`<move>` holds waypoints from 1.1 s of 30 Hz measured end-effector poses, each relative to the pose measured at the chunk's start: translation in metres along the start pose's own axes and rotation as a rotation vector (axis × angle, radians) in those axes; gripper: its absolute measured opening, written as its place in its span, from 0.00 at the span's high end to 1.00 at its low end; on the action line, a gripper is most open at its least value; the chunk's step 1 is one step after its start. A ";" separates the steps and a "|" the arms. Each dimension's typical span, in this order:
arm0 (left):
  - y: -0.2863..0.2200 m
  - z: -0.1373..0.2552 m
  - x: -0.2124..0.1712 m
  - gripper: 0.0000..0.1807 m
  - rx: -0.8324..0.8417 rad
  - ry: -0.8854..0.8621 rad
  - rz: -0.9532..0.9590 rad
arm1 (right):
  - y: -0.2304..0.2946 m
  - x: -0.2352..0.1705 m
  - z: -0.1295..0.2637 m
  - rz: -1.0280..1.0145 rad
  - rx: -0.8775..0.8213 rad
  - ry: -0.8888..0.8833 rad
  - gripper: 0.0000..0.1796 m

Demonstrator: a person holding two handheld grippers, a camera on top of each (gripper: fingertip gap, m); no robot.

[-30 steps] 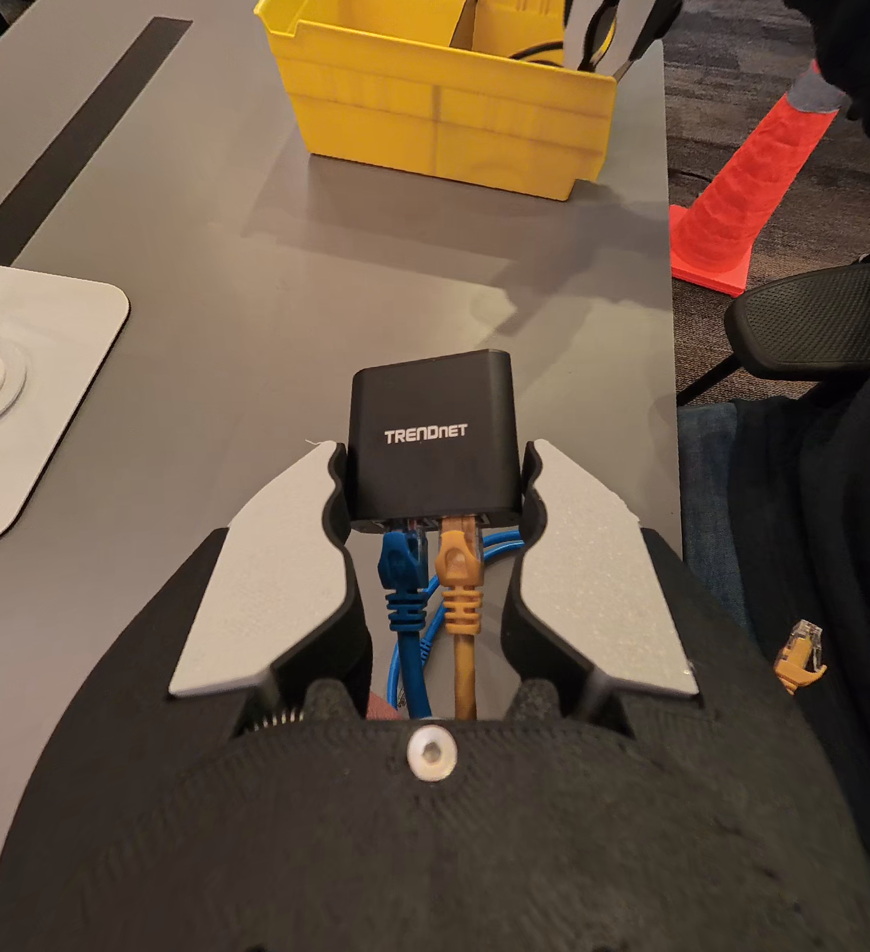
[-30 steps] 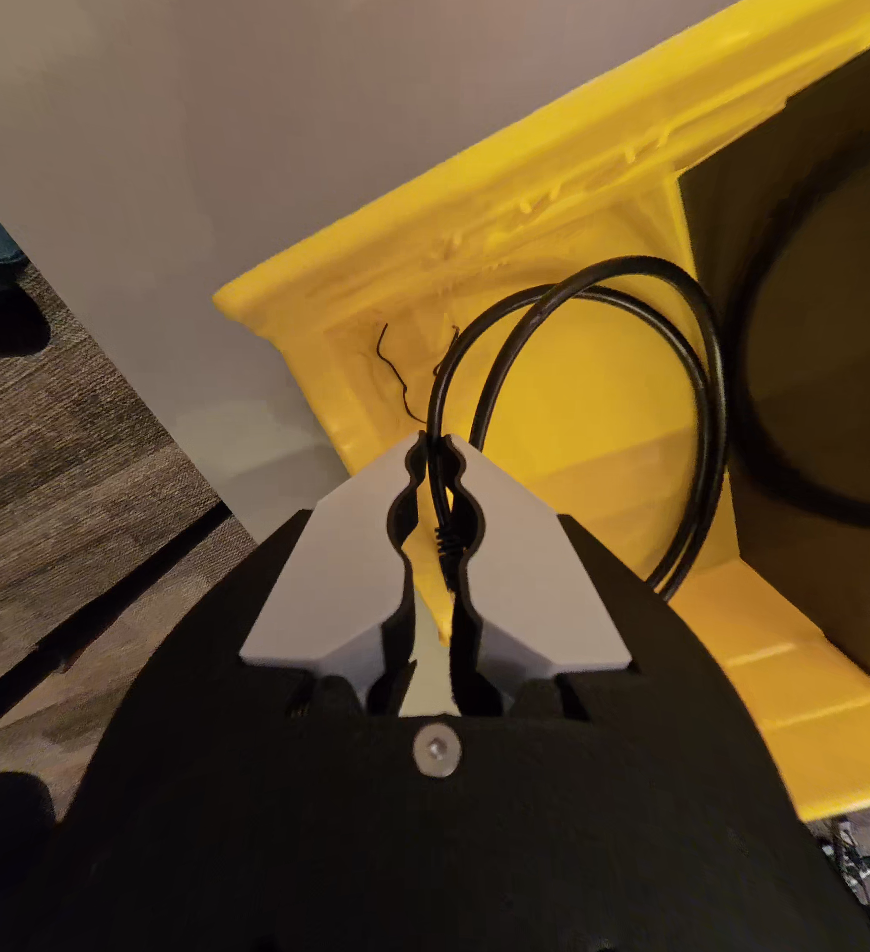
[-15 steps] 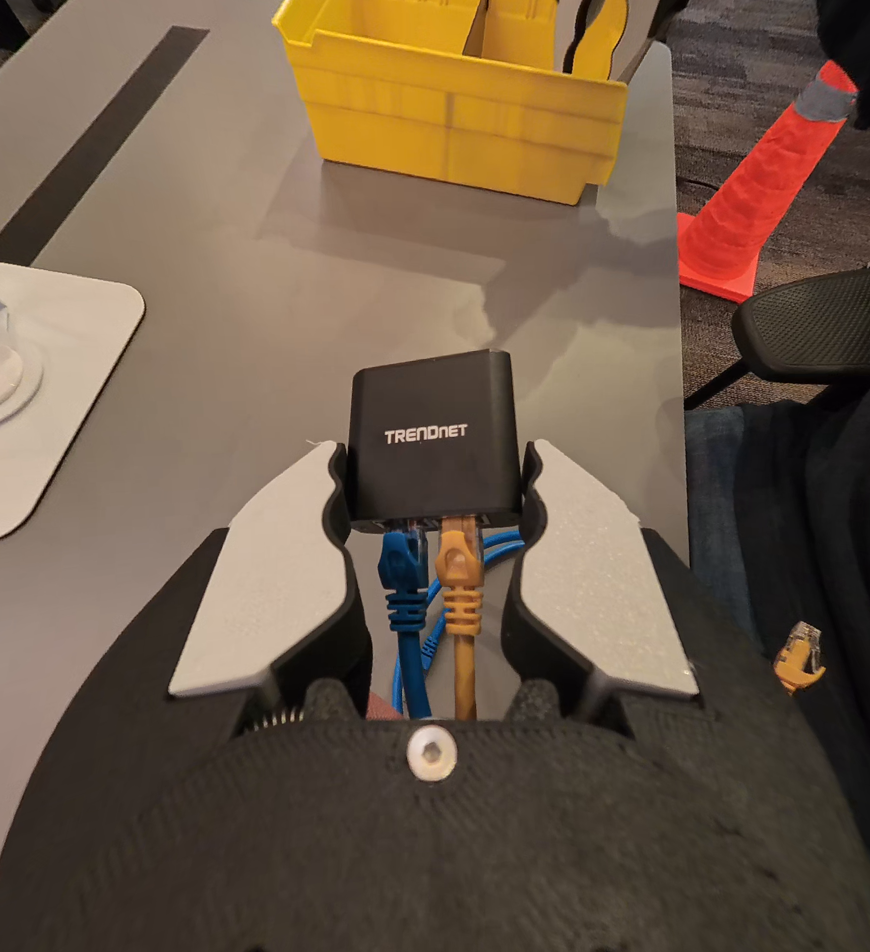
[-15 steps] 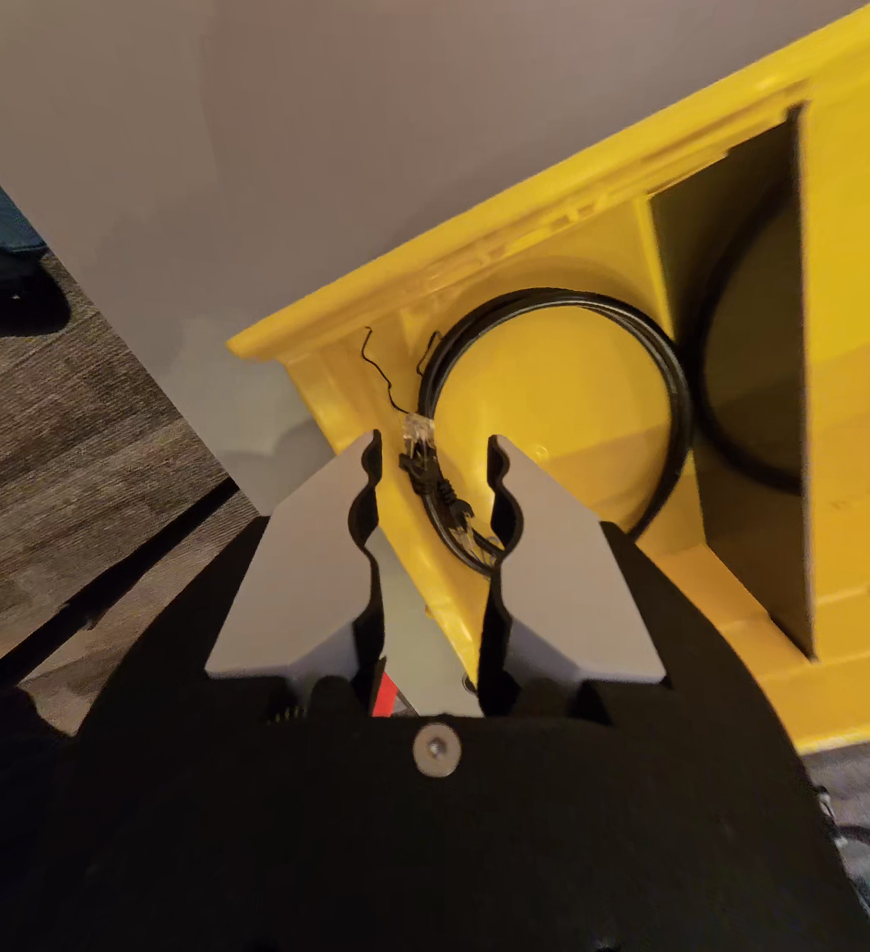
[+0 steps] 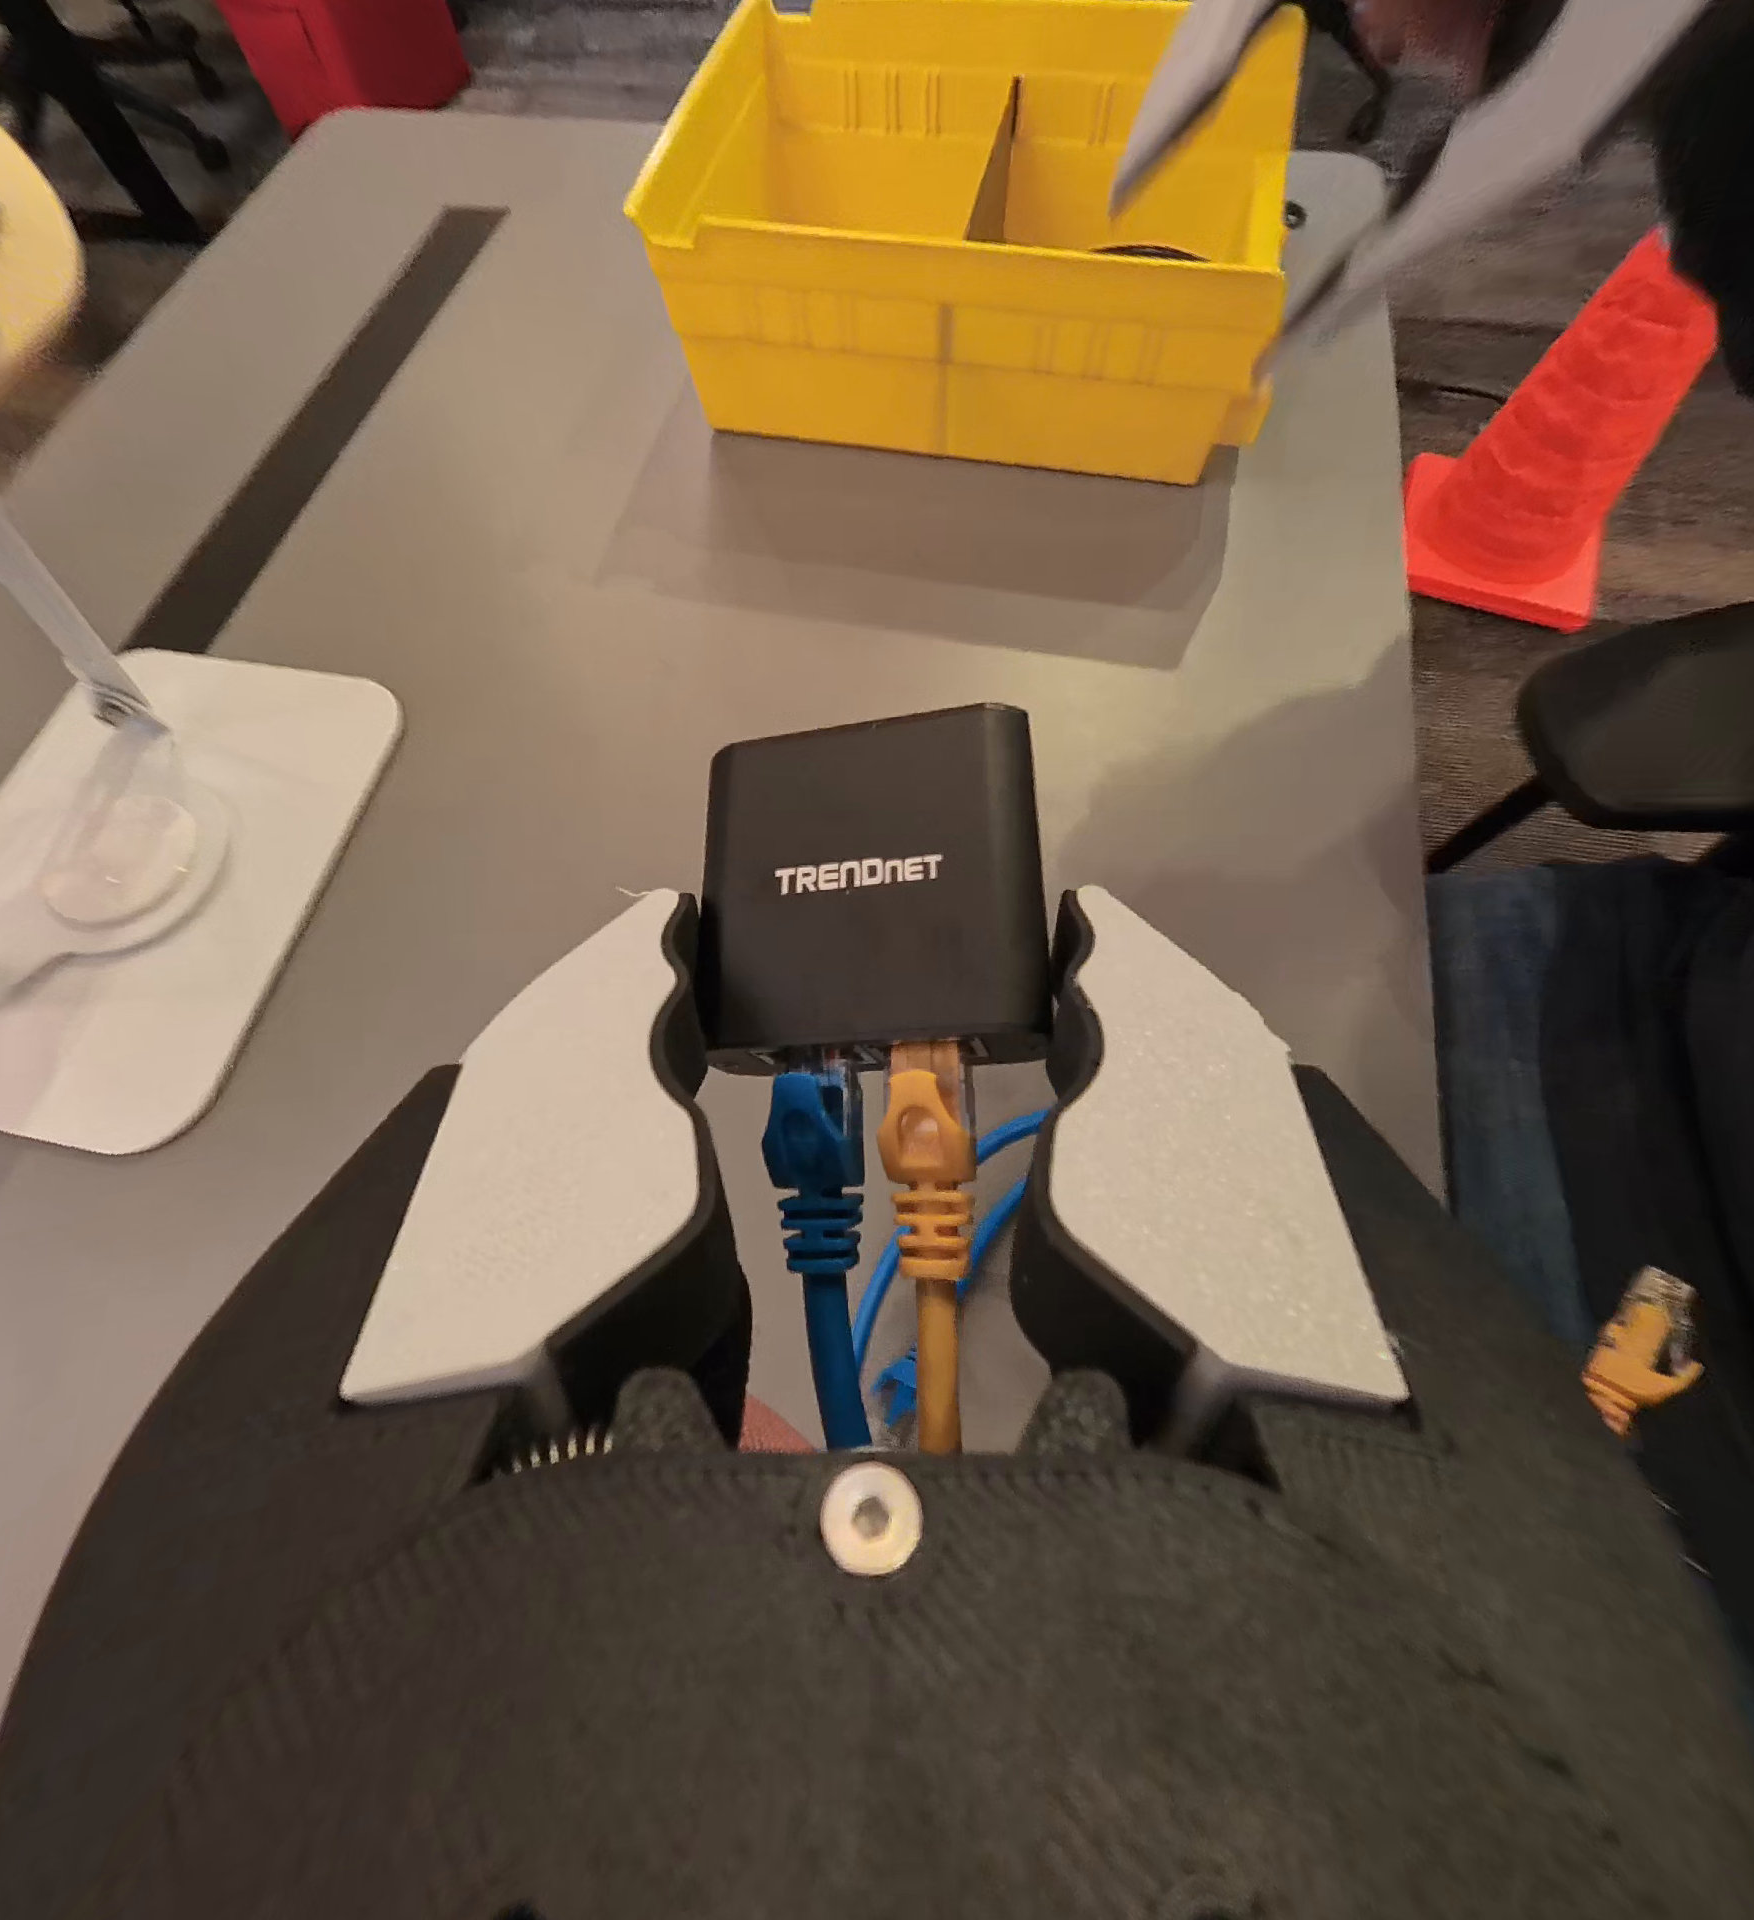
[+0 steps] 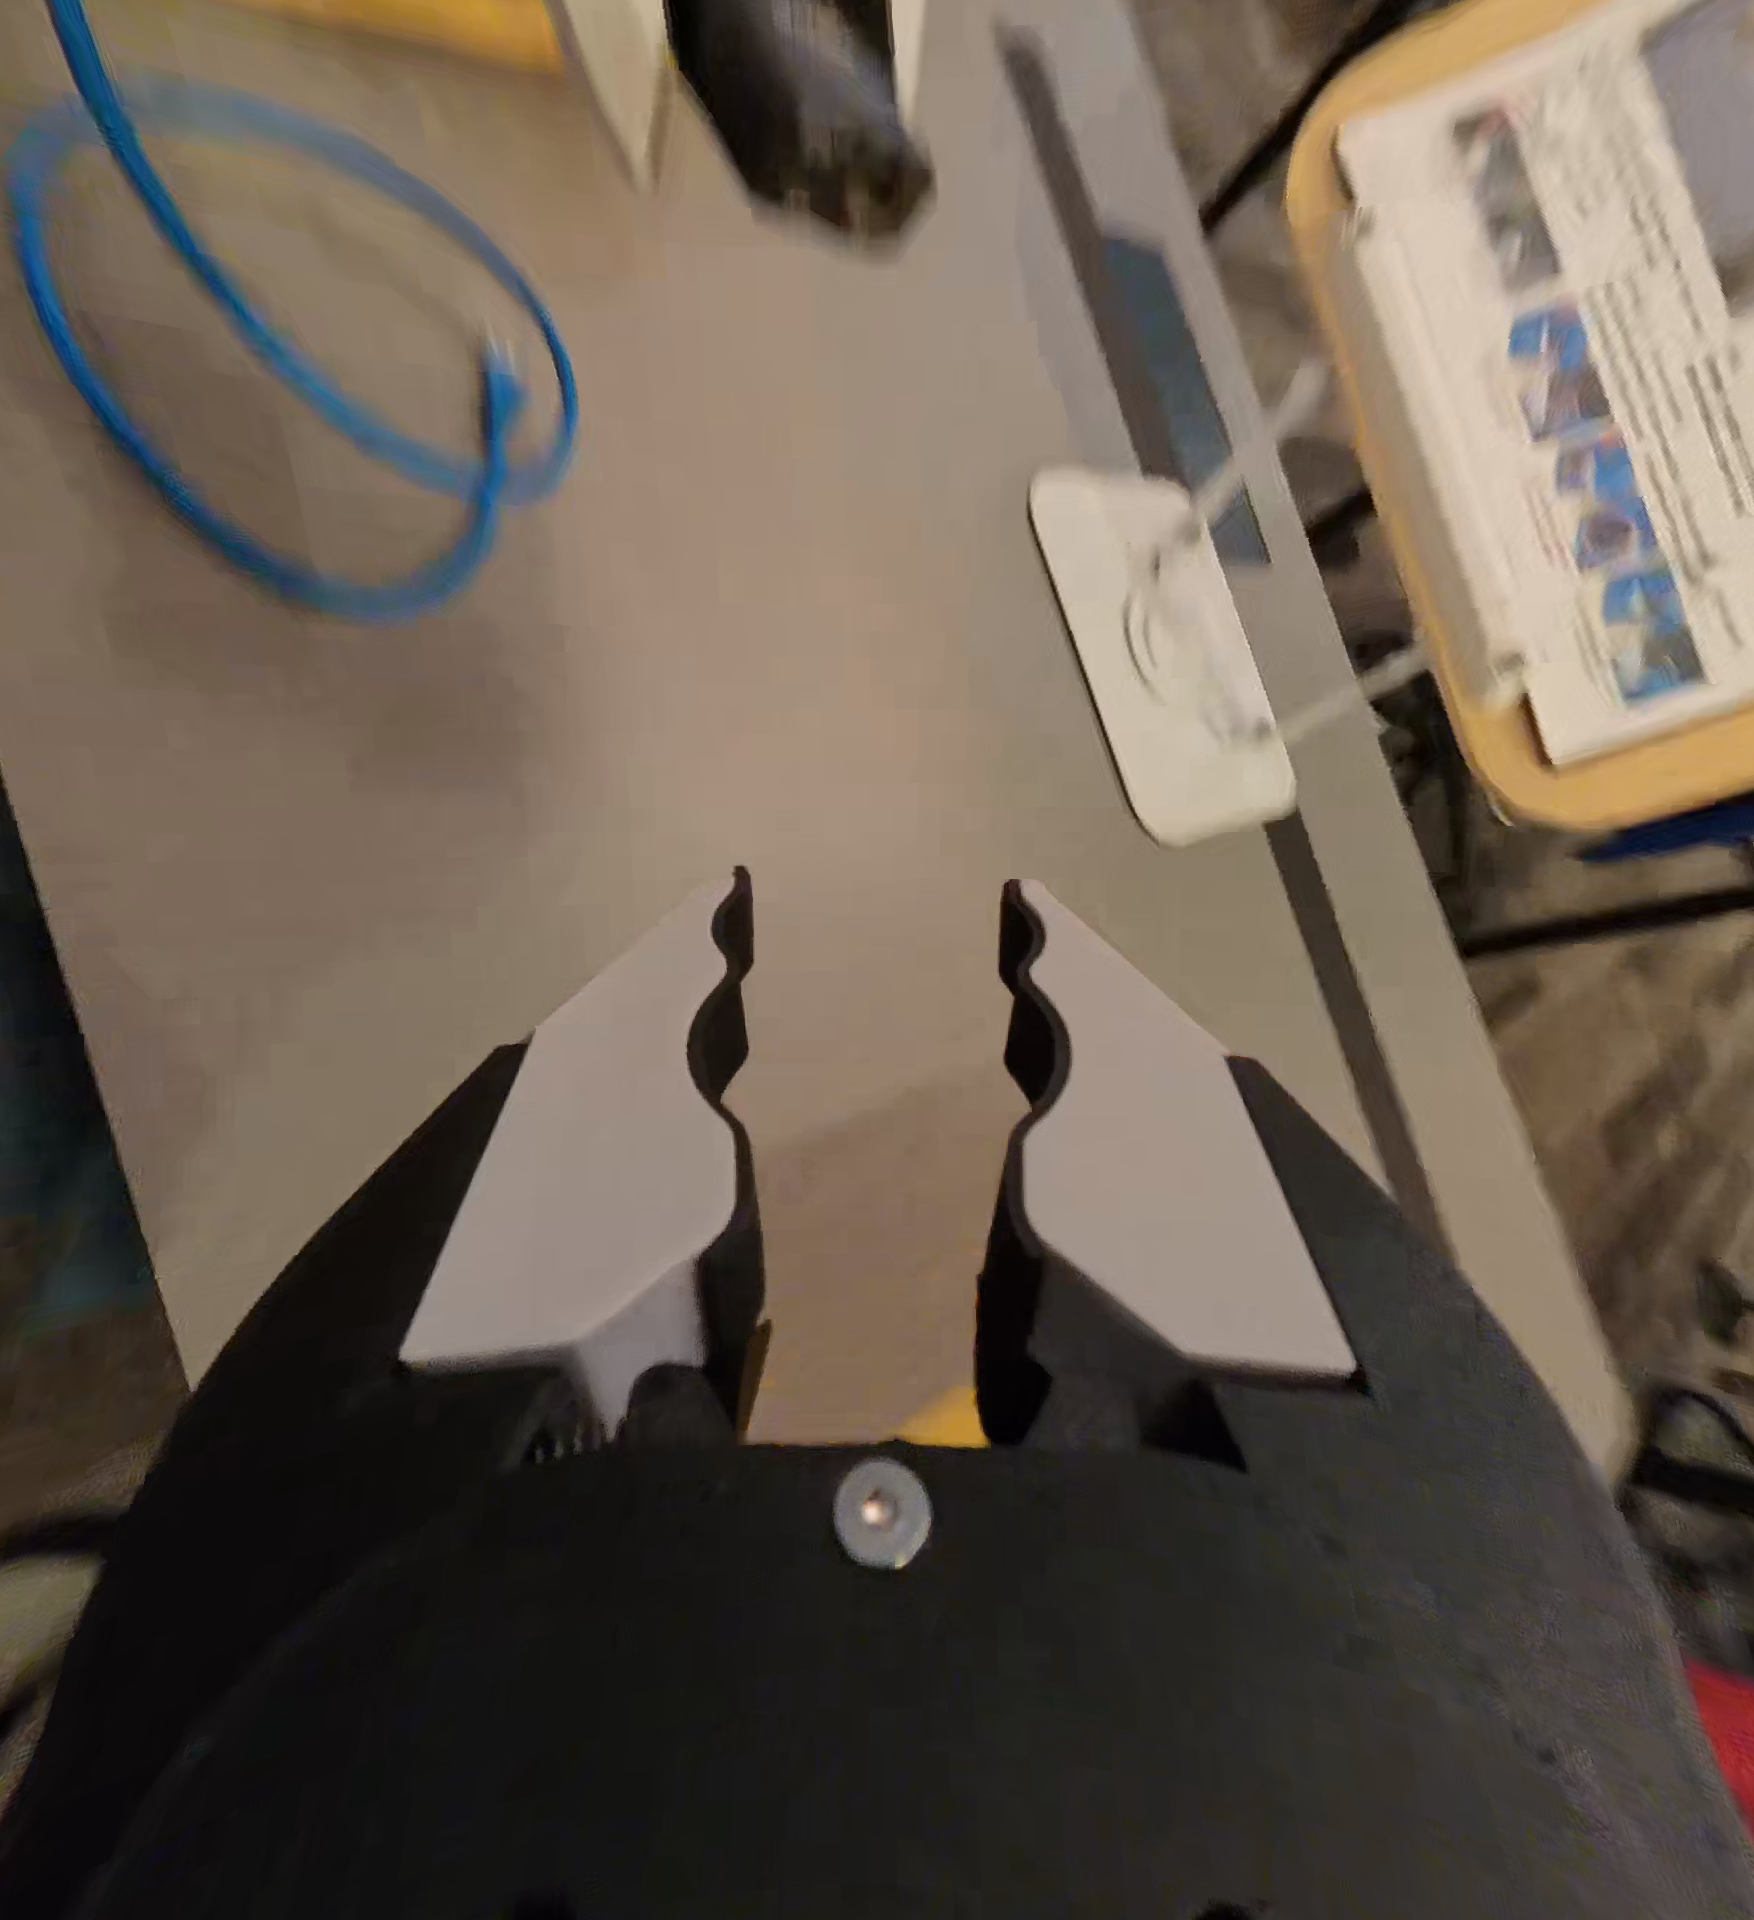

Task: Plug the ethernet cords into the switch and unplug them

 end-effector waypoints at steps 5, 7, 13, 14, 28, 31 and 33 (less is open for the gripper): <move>-0.001 -0.006 0.009 0.64 0.114 0.059 -0.136 | 0.010 0.047 -0.065 -0.432 0.311 -0.270 0.71; -0.002 -0.011 0.012 0.64 0.149 0.070 -0.176 | 0.003 0.052 -0.085 -0.607 0.436 -0.317 0.70; -0.002 -0.019 0.016 0.64 0.249 0.065 -0.262 | 0.005 0.061 -0.118 -0.891 0.779 -0.386 0.69; -0.001 -0.019 0.016 0.64 0.264 0.057 -0.271 | 0.006 0.063 -0.119 -0.923 0.832 -0.414 0.72; 0.004 0.011 0.018 0.68 0.111 0.088 -0.212 | 0.008 0.059 -0.129 -0.438 0.822 -0.110 0.87; 0.005 0.009 0.024 0.72 0.037 0.146 -0.244 | 0.013 0.072 -0.121 -0.238 0.839 -0.012 0.87; 0.000 0.001 0.026 0.74 -0.039 0.173 -0.243 | 0.015 0.080 -0.119 -0.142 0.835 0.047 0.87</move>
Point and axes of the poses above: each gripper's, where its closed fingertips meet, z back along the fingers, x out of its top, y = z × x across the jaws, the point moved 6 cm from there along z, back along the fingers, and after that the axes turned 11 degrees about -z, right-handed, at the moved point
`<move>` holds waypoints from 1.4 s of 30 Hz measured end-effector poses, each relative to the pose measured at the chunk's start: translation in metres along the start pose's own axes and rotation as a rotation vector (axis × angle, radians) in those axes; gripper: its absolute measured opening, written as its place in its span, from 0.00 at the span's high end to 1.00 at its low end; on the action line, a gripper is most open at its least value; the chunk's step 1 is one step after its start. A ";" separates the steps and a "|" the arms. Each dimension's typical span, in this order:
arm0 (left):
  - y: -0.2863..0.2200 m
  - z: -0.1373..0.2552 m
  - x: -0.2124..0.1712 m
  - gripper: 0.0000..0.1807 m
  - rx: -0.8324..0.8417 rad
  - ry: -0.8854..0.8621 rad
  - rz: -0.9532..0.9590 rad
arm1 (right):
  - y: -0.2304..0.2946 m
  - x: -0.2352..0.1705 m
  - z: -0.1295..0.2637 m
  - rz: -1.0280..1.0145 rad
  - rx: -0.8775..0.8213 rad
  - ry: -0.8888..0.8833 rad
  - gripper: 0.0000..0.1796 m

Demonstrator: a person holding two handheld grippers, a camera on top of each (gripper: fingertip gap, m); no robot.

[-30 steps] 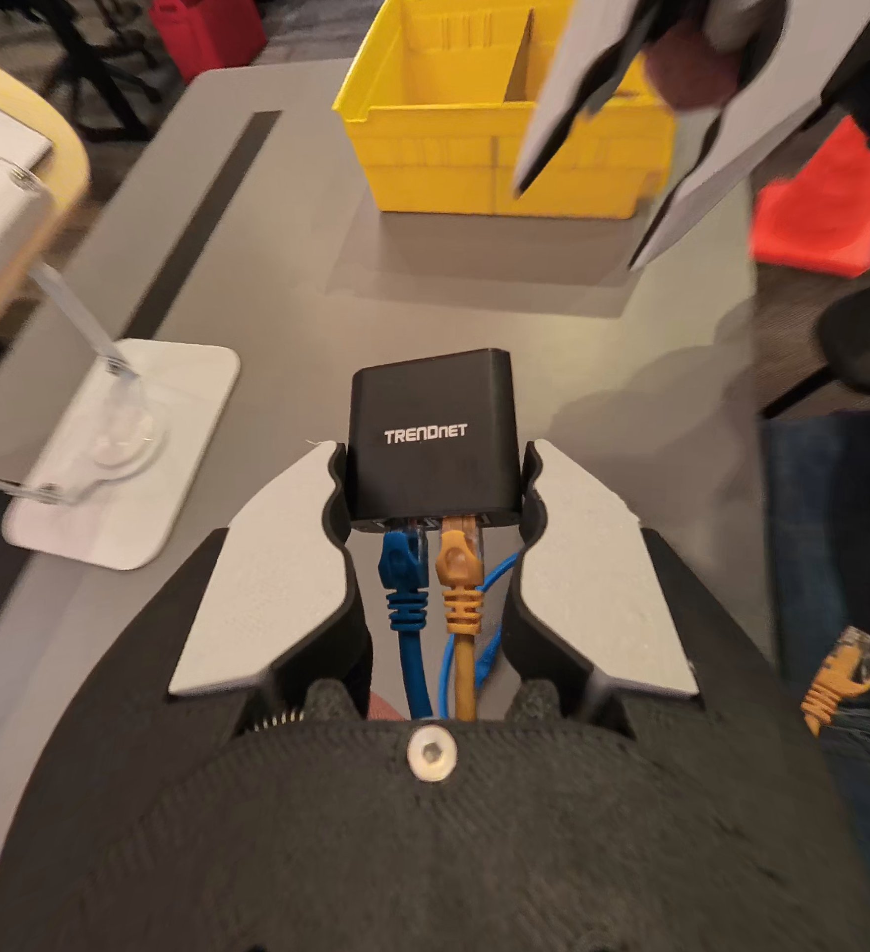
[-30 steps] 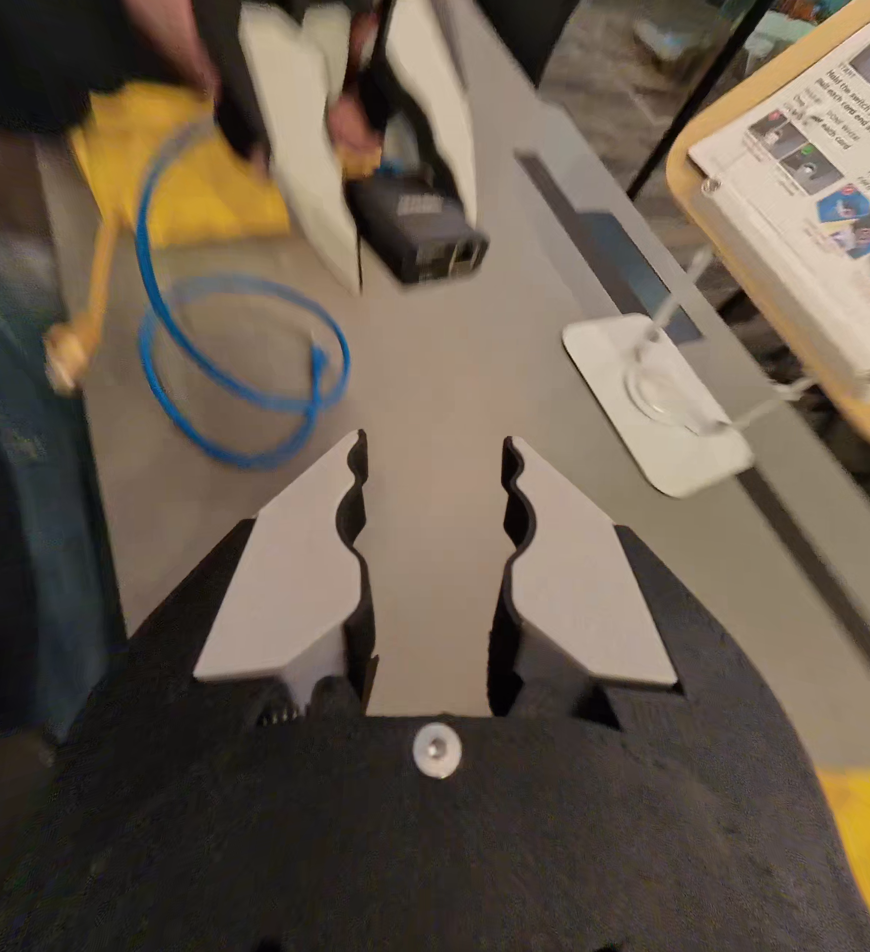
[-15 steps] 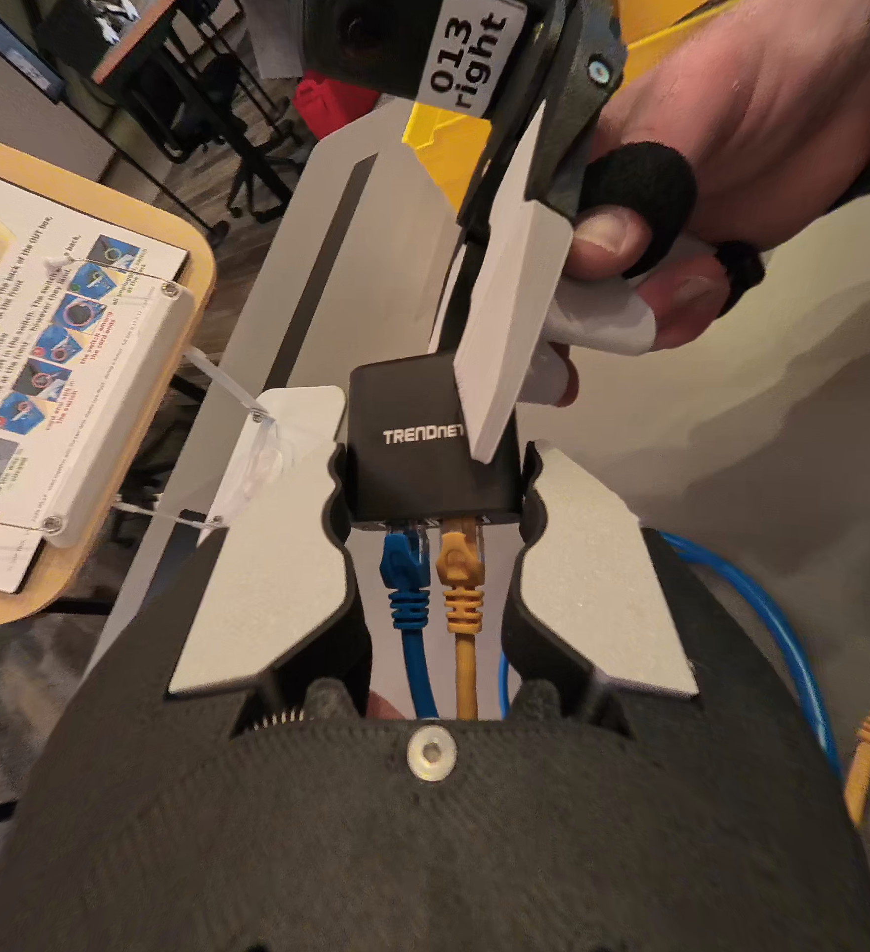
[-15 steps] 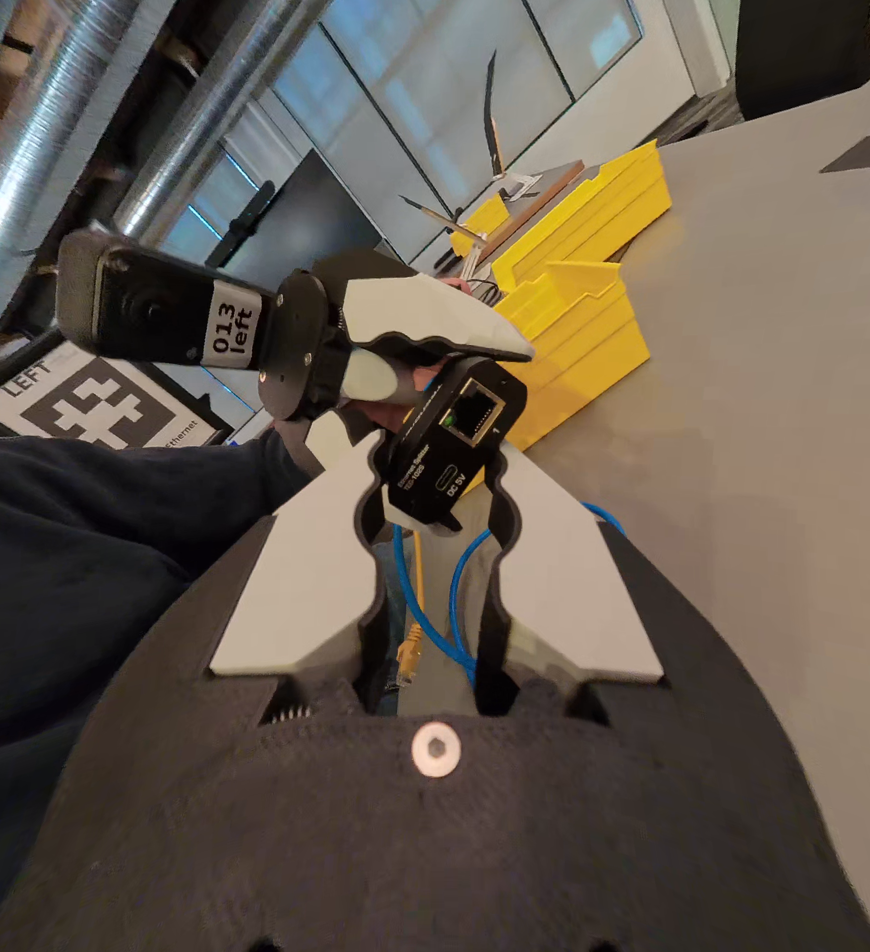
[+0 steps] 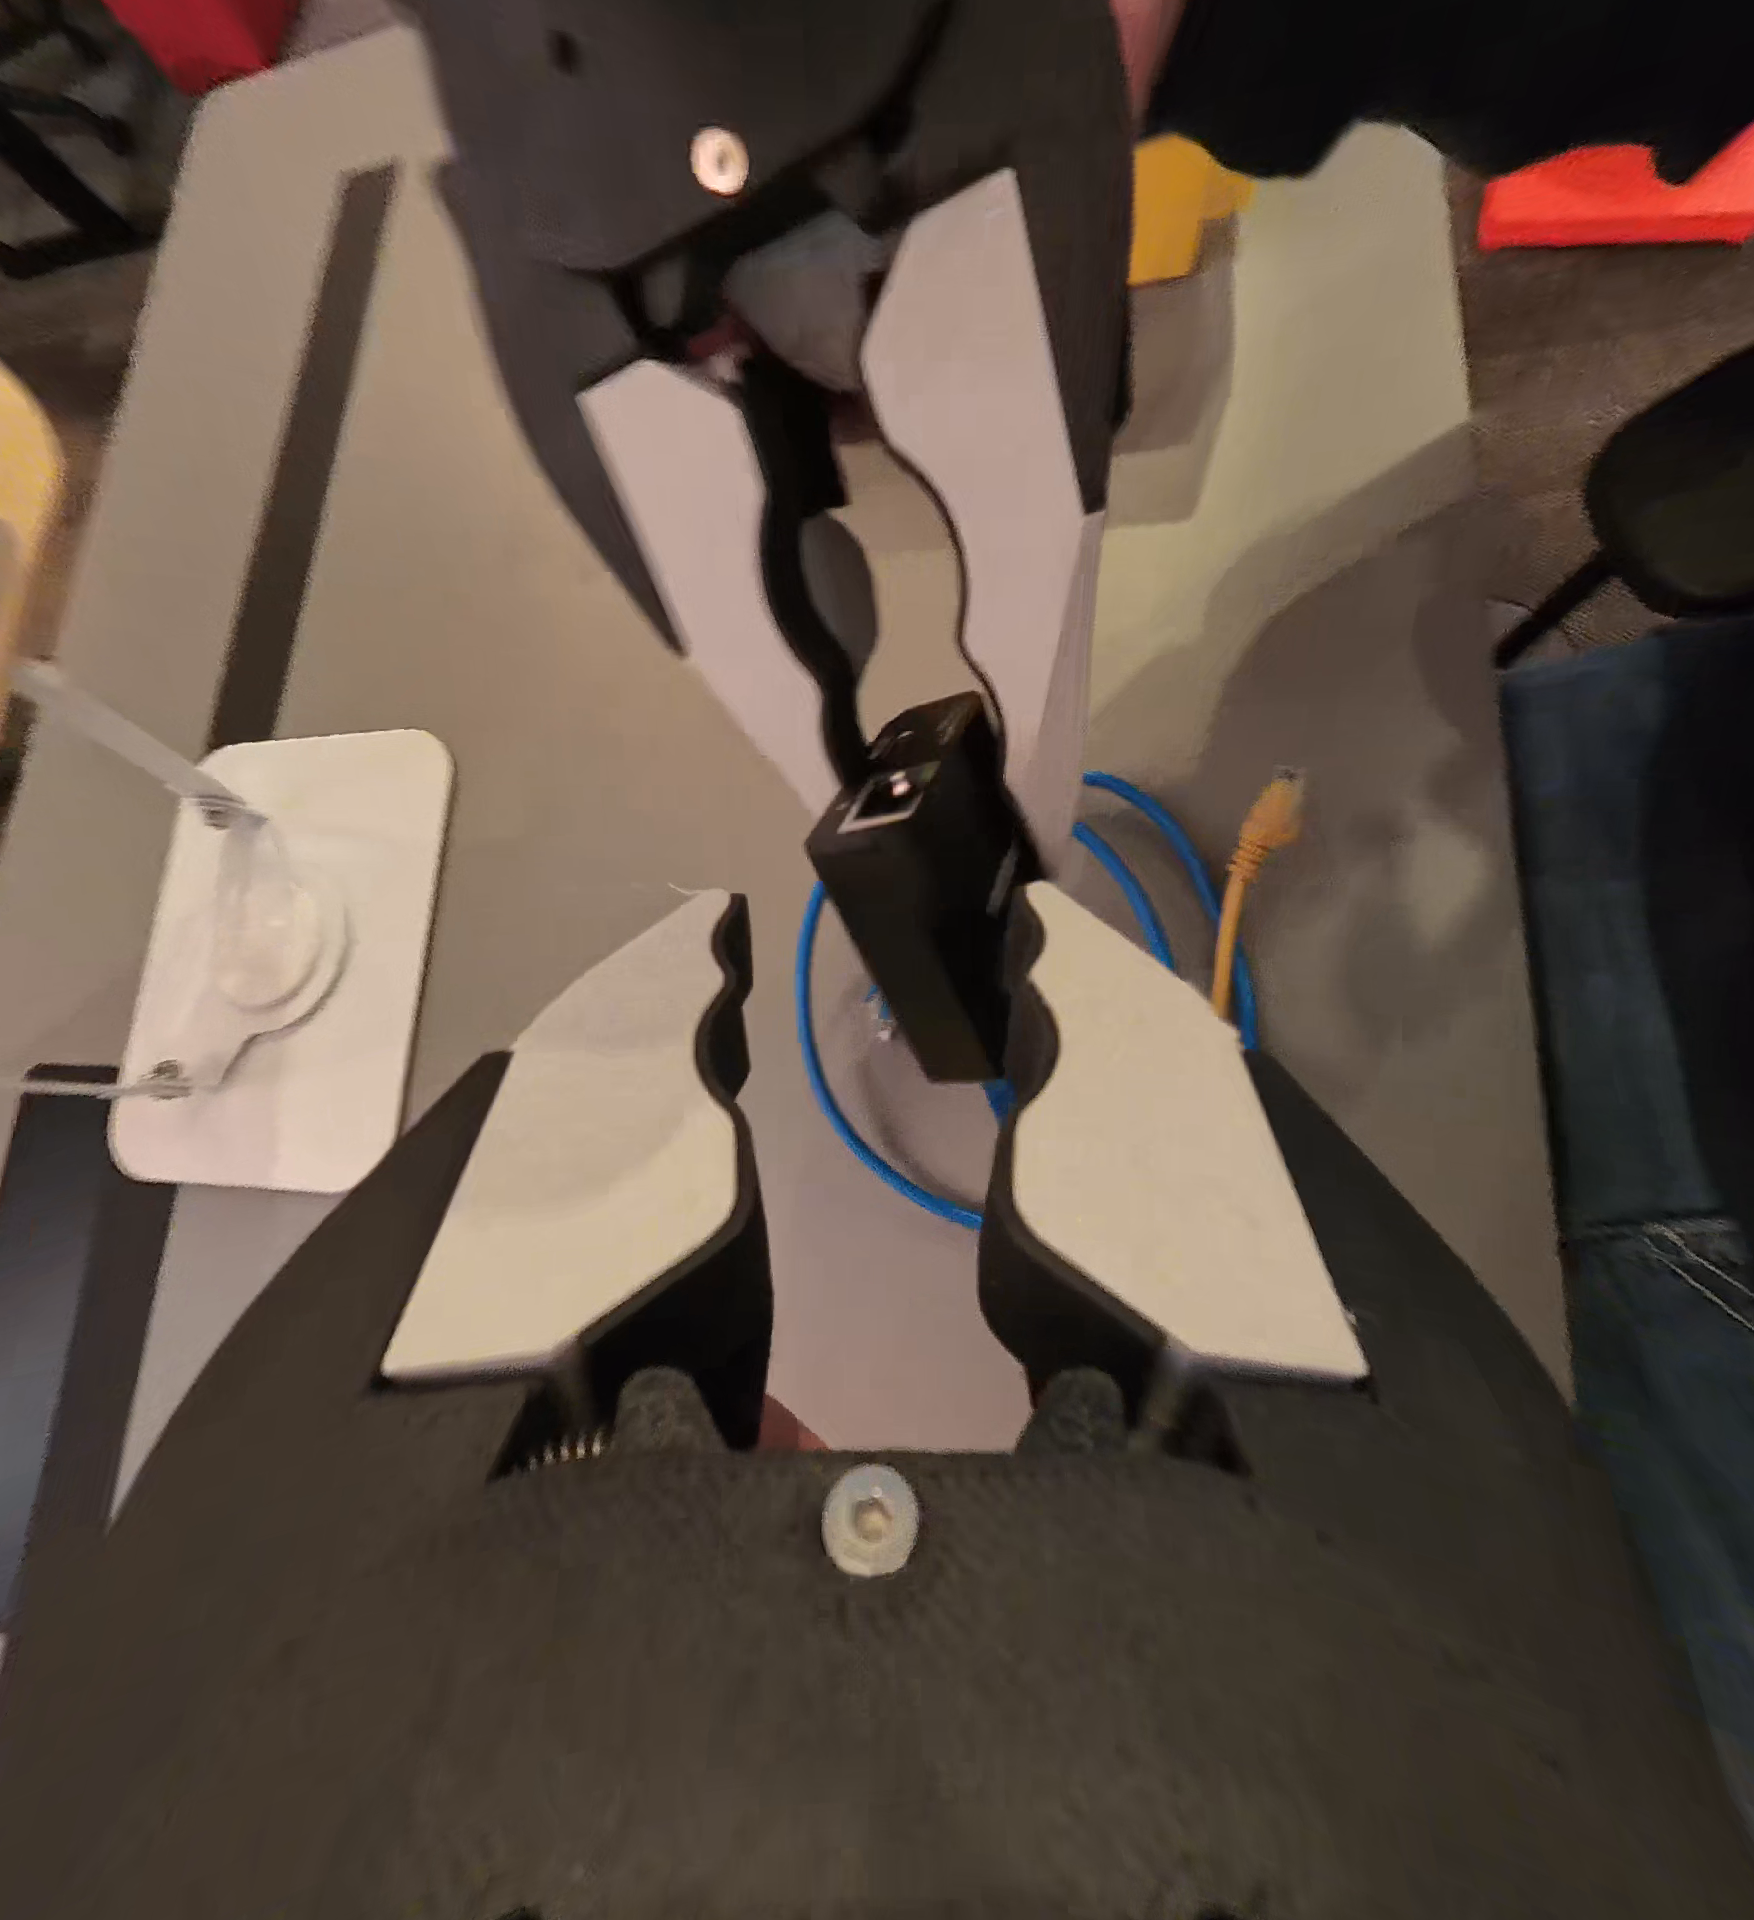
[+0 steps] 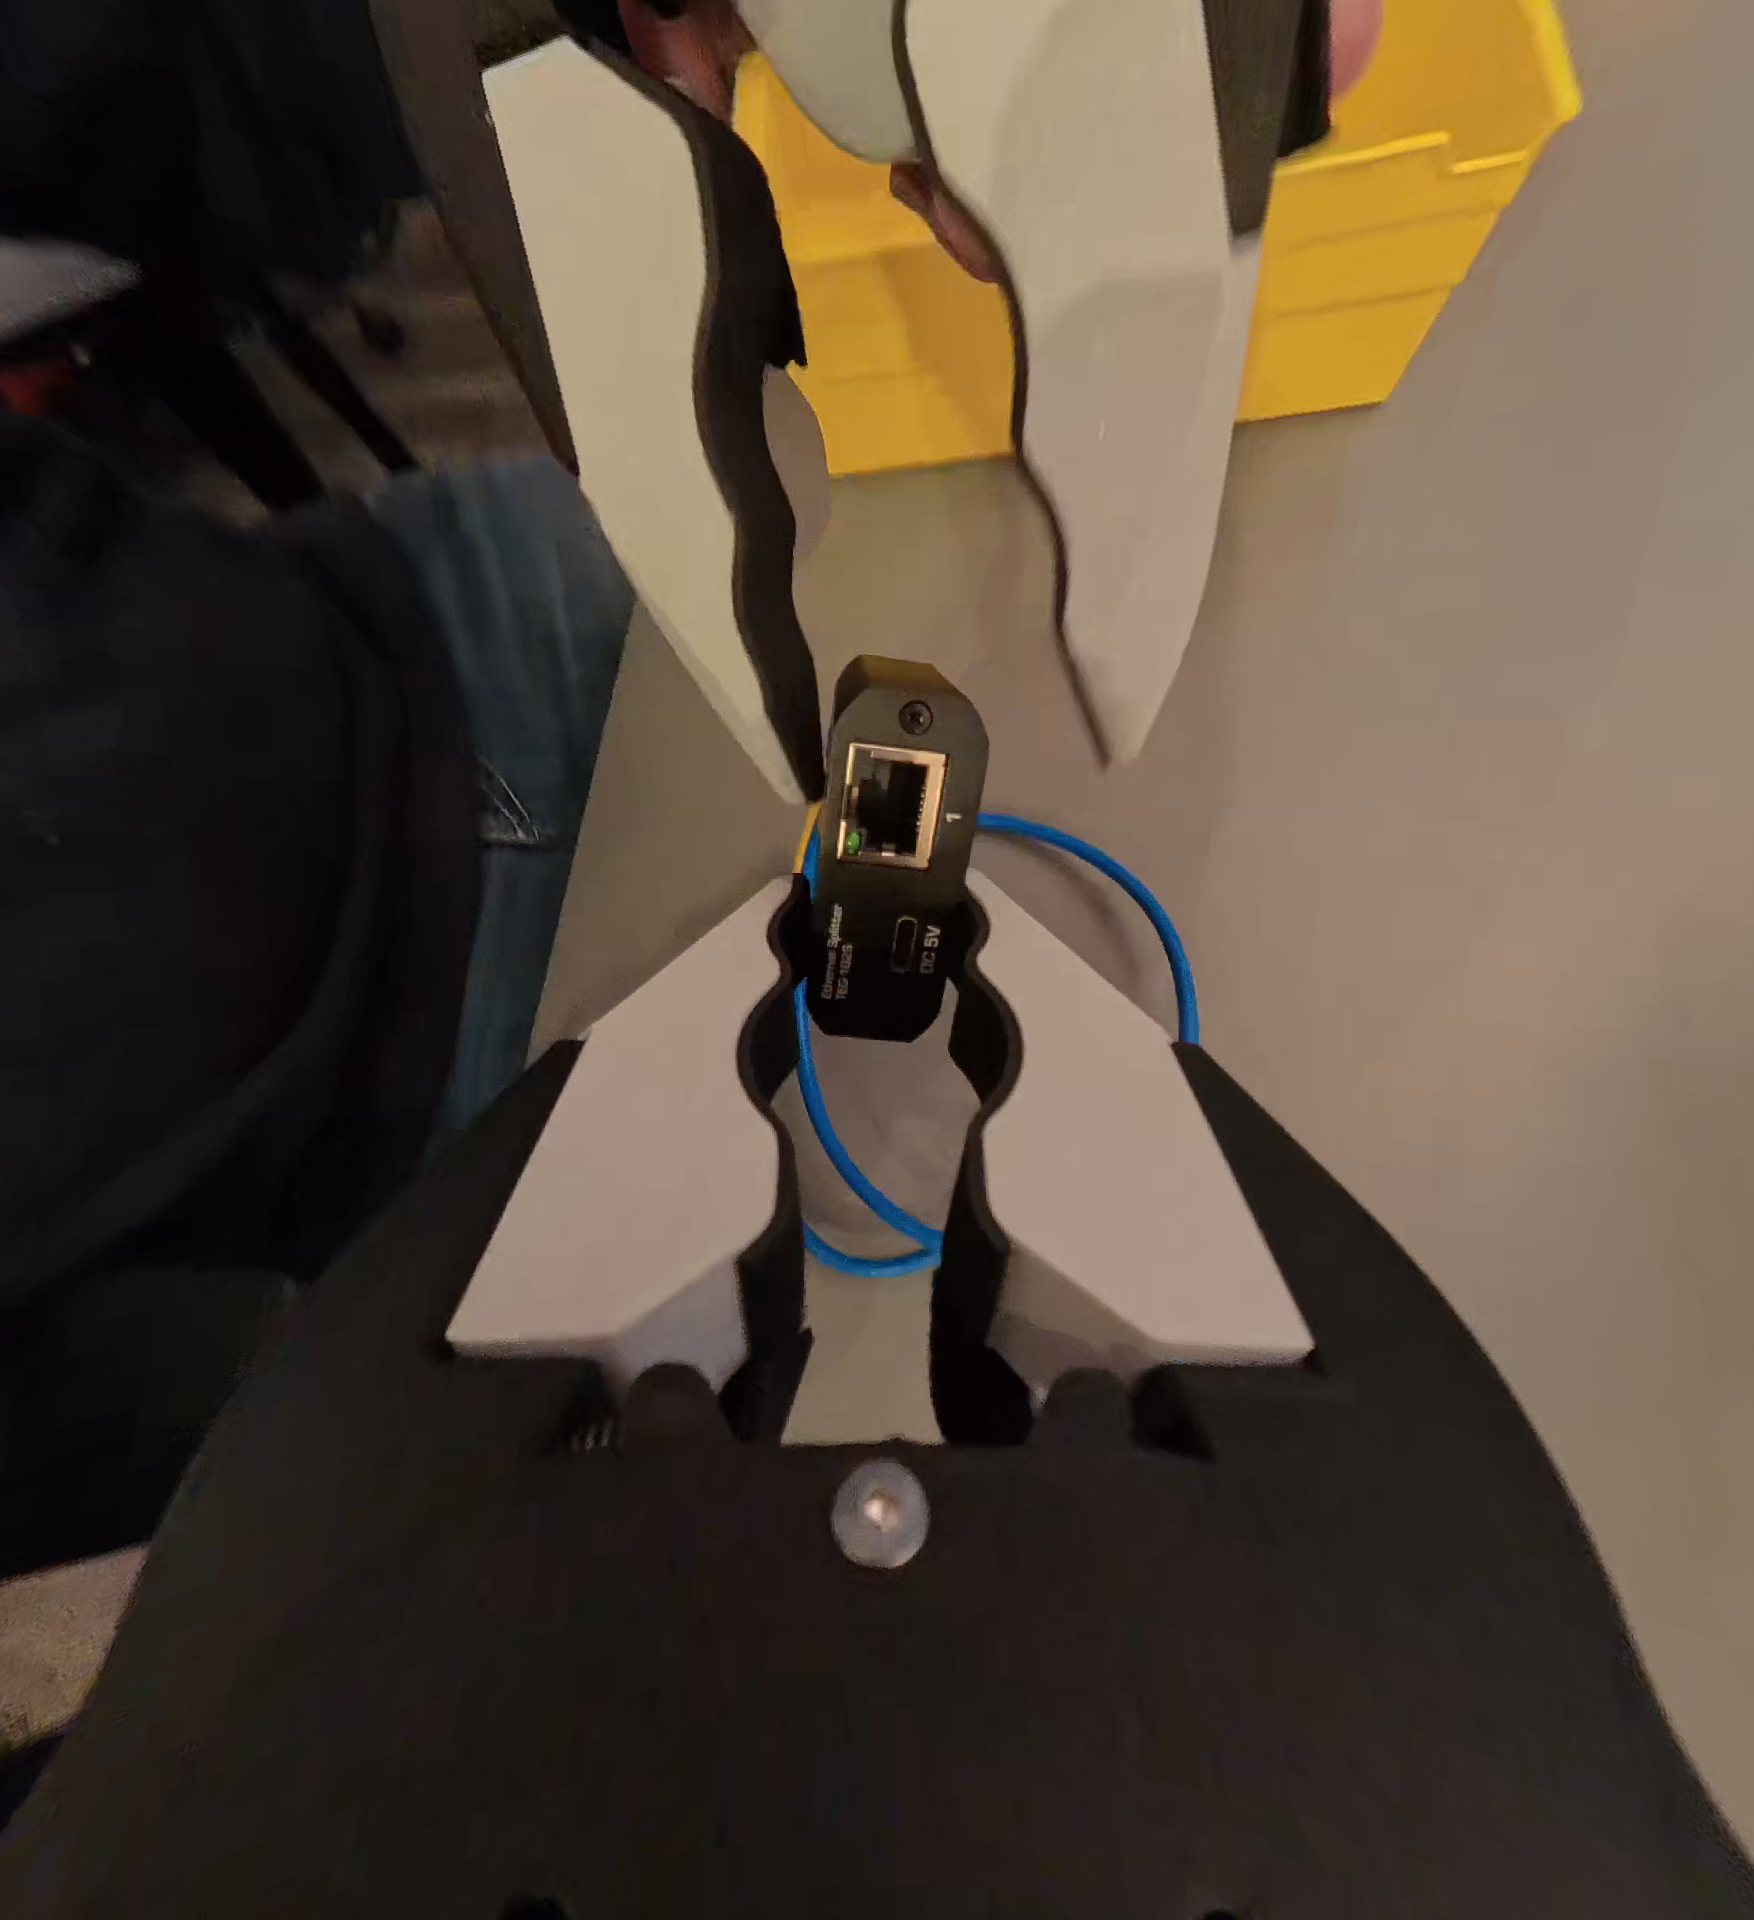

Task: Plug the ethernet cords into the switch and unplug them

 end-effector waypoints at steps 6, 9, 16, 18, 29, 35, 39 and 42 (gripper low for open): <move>-0.004 -0.010 0.000 0.84 -0.040 -0.027 0.095 | 0.000 0.010 0.001 0.102 -0.088 0.133 0.88; 0.005 -0.004 -0.010 0.86 0.038 -0.098 0.234 | -0.013 0.017 0.012 0.051 -0.204 -0.005 0.76; 0.017 0.015 -0.014 0.86 0.201 -0.391 0.467 | -0.015 0.001 0.005 -0.139 -0.172 -0.371 0.71; 0.016 0.016 -0.011 0.86 0.215 -0.462 0.488 | -0.010 0.006 0.005 -0.144 -0.072 -0.532 0.78; -0.006 0.017 -0.003 0.86 0.143 -0.602 0.409 | 0.000 0.007 0.006 -0.085 0.198 -0.542 0.88; -0.015 0.037 0.015 0.76 0.162 -0.352 -0.044 | 0.006 0.006 0.003 -0.015 0.245 -0.145 0.88; -0.027 0.031 0.027 0.67 0.095 -0.114 -0.355 | 0.013 0.008 0.001 0.030 0.345 0.038 0.88; -0.039 0.019 0.028 0.60 -0.010 -0.007 -0.484 | 0.020 0.009 -0.003 0.073 0.401 0.137 0.88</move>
Point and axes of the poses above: each gripper's, where its closed fingertips meet, z back along the fingers, x out of its top, y = z × x across the jaws, the point moved 6 cm from there along z, back along the fingers, and after that the axes turned 11 degrees about -z, right-handed, at the moved point
